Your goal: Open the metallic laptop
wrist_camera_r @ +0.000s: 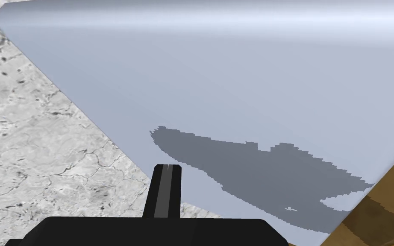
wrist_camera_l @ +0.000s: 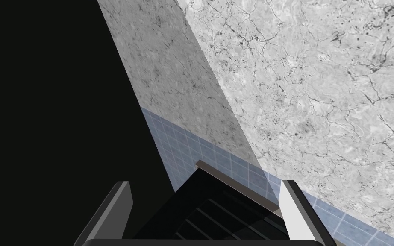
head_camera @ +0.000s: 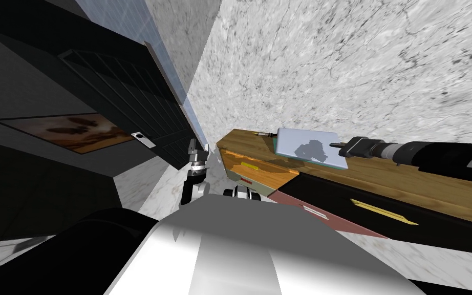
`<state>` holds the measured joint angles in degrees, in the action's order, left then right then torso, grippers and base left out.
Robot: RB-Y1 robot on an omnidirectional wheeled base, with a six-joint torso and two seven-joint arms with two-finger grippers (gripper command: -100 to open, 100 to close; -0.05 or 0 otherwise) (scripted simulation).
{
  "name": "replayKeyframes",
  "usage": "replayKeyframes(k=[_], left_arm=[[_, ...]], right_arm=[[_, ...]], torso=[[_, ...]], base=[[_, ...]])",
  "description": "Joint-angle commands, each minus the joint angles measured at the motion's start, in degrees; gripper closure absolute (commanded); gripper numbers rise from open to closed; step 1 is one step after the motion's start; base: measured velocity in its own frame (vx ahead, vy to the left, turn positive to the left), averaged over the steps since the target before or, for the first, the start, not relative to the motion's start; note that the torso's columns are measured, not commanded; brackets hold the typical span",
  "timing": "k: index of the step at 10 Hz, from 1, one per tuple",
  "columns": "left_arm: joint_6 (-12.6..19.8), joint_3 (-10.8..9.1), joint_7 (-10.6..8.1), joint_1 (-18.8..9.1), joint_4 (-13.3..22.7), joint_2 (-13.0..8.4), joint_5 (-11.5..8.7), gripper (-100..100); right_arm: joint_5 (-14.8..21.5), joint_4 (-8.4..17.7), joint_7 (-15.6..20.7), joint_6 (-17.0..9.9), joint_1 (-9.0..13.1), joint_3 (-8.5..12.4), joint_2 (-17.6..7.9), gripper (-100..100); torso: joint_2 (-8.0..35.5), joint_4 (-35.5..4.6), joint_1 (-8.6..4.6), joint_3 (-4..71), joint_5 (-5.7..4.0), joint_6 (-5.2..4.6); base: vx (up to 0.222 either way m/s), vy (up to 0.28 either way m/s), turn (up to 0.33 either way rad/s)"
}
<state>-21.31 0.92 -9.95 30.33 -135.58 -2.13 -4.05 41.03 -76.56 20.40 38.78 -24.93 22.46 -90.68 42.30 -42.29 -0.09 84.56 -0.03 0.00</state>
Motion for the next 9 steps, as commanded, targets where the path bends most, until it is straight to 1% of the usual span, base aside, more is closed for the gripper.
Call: replayKeyframes(k=[1, 3, 4, 5, 6, 7, 9], left_arm=[[0.0, 0.00, 0.00, 0.0, 0.0, 0.0, 0.0, 0], [0.0, 0.00, 0.00, 0.0, 0.0, 0.0, 0.0, 0], [0.0, 0.00, 0.00, 0.0, 0.0, 0.0, 0.0, 0], [0.0, 0.00, 0.00, 0.0, 0.0, 0.0, 0.0, 0], [0.0, 0.00, 0.00, 0.0, 0.0, 0.0, 0.0, 0], [0.0, 0.00, 0.00, 0.0, 0.0, 0.0, 0.0, 0], [0.0, 0.00, 0.00, 0.0, 0.0, 0.0, 0.0, 0]], right_arm=[[-0.4, 0.1, -1.6, 0.9, 0.0, 1.0, -2.1, -100], [-1.0, 0.2, -3.7, 2.1, 0.1, 2.3, -5.0, -100], [-1.2, 0.3, -4.2, 2.4, 0.1, 2.6, -5.7, -100], [-1.5, 0.3, -5.3, 2.9, 0.1, 3.3, -7.2, -100], [-0.9, -0.5, -5.2, 2.1, -0.7, 3.6, -6.3, -100], [-0.9, -0.6, -5.5, 2.1, -0.7, 3.6, -6.5, 0], [-0.9, -0.6, -5.4, 2.1, -0.7, 3.6, -6.5, 0]], torso=[[0.0, 0.0, 0.07, 0.0, 0.05, -0.03], [0.0, 0.0, 0.12, 0.0, 0.05, 0.00], [0.0, 0.0, 0.12, 0.0, 0.05, 0.00], [0.0, 0.0, 0.09, 0.0, 0.03, 0.01], [0.0, 0.0, 0.09, 0.0, 0.04, 0.01], [0.0, 0.0, 0.07, 0.0, 0.01, 0.01], [0.0, 0.0, 0.08, 0.0, 0.03, 0.00]], base=[[0.012, -0.007, -0.049], [0.014, -0.005, -0.073], [0.014, -0.004, -0.057], [0.016, -0.005, -0.065], [0.008, -0.002, -0.012], [0.000, 0.000, 0.000], [0.000, 0.000, 0.000]])
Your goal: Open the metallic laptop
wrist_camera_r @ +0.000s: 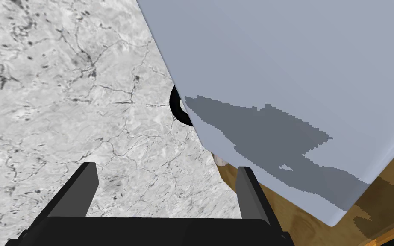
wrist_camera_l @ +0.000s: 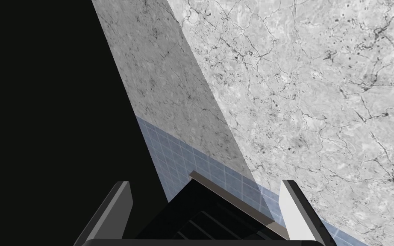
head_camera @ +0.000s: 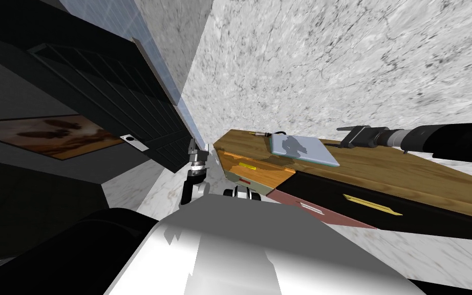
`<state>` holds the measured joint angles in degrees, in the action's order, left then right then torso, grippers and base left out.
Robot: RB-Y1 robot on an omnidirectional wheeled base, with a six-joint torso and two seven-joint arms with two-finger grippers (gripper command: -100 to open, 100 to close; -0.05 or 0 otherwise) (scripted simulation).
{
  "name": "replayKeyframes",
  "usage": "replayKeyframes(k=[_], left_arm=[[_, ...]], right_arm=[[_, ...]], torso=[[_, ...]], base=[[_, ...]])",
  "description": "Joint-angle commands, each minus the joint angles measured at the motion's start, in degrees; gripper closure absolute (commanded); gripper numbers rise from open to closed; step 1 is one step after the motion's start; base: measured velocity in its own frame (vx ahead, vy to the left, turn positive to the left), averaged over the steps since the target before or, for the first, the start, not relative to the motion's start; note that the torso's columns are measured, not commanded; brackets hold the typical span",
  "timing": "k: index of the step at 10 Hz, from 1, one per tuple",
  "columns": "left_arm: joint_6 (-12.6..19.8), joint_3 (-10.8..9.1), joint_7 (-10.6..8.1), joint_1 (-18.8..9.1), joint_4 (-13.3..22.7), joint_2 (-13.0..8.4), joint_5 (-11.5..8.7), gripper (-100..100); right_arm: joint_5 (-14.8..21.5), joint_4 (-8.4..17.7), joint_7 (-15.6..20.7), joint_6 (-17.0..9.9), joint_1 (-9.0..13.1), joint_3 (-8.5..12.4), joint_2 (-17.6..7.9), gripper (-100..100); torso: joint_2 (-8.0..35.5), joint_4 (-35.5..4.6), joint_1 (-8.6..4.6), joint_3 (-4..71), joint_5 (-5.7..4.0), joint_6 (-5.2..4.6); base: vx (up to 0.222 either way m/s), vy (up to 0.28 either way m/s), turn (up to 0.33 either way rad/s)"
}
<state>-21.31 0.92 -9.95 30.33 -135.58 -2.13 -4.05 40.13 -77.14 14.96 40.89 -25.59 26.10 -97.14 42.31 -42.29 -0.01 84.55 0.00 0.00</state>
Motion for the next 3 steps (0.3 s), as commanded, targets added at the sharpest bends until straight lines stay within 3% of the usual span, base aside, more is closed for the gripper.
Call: replayKeyframes(k=[1, 3], left_arm=[[0.0, 0.00, 0.00, 0.0, 0.0, 0.0, 0.0, 0], [0.0, 0.00, 0.00, 0.0, 0.0, 0.0, 0.0, 0]], right_arm=[[0.0, 0.0, 0.0, 0.0, 0.0, 0.0, 0.0, 0], [0.0, 0.0, 0.0, 0.0, 0.0, 0.0, 0.0, 0]], torso=[[0.0, 0.0, 0.01, 0.0, 0.00, 0.00], [0.0, 0.0, 0.01, 0.0, 0.01, 0.00]], base=[[0.000, 0.000, 0.000], [0.000, 0.000, 0.000]])
